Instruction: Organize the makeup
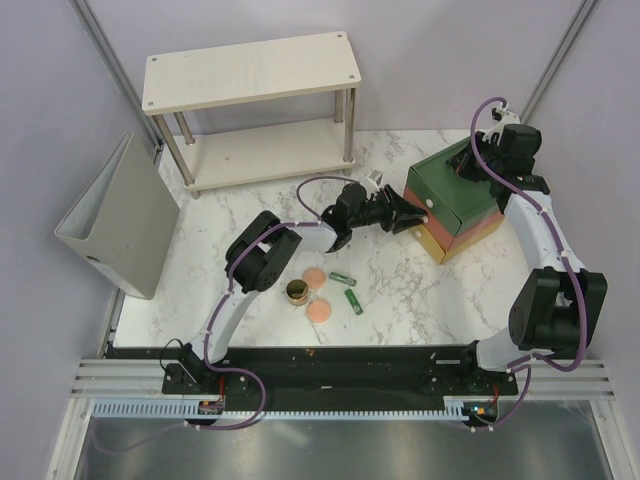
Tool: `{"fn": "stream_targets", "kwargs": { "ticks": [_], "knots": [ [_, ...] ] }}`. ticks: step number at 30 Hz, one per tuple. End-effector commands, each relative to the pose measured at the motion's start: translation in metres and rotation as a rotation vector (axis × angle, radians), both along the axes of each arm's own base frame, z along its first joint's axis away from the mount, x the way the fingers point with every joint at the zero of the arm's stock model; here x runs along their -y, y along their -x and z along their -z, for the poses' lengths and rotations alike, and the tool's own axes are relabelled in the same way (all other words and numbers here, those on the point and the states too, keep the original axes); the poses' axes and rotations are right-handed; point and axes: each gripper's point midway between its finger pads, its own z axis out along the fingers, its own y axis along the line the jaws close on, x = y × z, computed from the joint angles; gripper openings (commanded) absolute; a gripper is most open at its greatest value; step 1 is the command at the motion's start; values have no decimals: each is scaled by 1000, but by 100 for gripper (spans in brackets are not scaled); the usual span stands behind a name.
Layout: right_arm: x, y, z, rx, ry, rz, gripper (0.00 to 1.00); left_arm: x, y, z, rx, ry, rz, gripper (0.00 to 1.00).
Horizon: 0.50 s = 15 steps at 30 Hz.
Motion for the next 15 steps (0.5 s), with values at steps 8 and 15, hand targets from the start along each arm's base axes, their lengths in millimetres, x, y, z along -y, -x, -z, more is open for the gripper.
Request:
{"fn": "stream_targets", "kwargs": {
  "ticks": [8, 15],
  "knots": [
    [-4, 73, 120, -484, 9, -12, 0, 15, -5, 0, -10, 24, -25, 42],
    [-5, 73, 120, -486, 9, -13, 0, 19, -4, -4, -5, 35, -22, 23]
  ]
}}
